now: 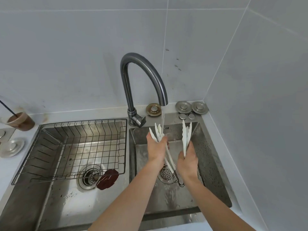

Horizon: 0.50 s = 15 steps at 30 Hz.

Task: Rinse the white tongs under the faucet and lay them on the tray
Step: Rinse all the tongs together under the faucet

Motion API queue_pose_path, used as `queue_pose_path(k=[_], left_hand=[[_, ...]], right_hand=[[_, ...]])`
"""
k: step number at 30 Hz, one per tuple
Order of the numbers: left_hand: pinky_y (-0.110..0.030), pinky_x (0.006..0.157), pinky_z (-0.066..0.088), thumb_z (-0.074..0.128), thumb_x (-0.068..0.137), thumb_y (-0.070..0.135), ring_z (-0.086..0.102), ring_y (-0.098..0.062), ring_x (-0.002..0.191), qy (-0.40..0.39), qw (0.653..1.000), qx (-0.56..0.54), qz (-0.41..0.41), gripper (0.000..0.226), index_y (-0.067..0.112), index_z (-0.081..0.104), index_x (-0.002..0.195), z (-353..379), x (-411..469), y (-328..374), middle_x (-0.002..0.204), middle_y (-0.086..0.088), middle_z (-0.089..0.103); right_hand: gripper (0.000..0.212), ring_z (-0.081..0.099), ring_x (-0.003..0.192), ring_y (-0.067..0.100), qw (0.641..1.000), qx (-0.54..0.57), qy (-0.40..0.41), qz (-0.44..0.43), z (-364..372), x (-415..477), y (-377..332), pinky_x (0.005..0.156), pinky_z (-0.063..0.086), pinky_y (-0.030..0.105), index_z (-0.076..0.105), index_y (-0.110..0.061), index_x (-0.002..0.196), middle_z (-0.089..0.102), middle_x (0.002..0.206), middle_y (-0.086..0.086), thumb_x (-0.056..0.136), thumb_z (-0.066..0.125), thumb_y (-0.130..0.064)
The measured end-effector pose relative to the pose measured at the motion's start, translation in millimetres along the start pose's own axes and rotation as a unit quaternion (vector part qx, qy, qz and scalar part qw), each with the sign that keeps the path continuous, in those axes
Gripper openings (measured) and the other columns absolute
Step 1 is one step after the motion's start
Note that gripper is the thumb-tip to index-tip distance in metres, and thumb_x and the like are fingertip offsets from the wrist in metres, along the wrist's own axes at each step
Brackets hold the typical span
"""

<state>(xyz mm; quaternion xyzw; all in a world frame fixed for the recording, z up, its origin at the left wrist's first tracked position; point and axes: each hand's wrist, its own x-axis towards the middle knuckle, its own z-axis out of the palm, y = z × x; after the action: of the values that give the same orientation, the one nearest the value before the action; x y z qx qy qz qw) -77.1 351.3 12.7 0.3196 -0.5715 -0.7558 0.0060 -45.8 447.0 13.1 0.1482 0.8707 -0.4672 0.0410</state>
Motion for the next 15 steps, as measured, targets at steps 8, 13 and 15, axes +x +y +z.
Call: queue_pose_path(k=[8, 13, 15], left_hand=[[-0.027, 0.048, 0.053, 0.066, 0.085, 0.012, 0.064, -0.013, 0.051, 0.010, 1.000, -0.011, -0.015, 0.034, 0.007, 0.048, 0.114, 25.6, 8.7, -11.6, 0.082, -0.008, 0.065], [-0.028, 0.053, 0.059, 0.060, 0.089, 0.017, 0.072, -0.019, 0.062, 0.048, 0.998, 0.037, 0.022, 0.035, 0.007, 0.046, 0.120, 22.6, 9.0, -20.9, 0.084, -0.010, 0.069], [-0.027, 0.057, 0.059, 0.056, 0.091, 0.011, 0.072, -0.019, 0.070, 0.024, 0.997, 0.044, 0.058, 0.048, 0.020, 0.036, 0.134, 19.9, 10.5, -20.6, 0.093, -0.009, 0.067]], right_hand=[[0.071, 0.017, 0.144, 0.030, 0.999, -0.038, -0.028, -0.015, -12.4, 2.9, 3.9, 0.112, 0.027, 0.044, -0.004, -0.033, 0.149, 0.004, 0.159, 0.009, 0.097, 0.042, -0.023], [0.075, 0.004, 0.146, 0.032, 0.989, -0.126, -0.026, -0.078, -7.7, -2.1, 4.8, 0.117, 0.015, 0.043, -0.011, -0.020, 0.149, -0.003, 0.159, 0.017, 0.096, 0.041, -0.012], [0.079, 0.010, 0.145, 0.031, 0.993, -0.094, -0.015, -0.074, -6.8, -4.2, 3.4, 0.113, 0.022, 0.040, -0.006, -0.021, 0.150, 0.000, 0.159, 0.015, 0.092, 0.045, -0.005]])
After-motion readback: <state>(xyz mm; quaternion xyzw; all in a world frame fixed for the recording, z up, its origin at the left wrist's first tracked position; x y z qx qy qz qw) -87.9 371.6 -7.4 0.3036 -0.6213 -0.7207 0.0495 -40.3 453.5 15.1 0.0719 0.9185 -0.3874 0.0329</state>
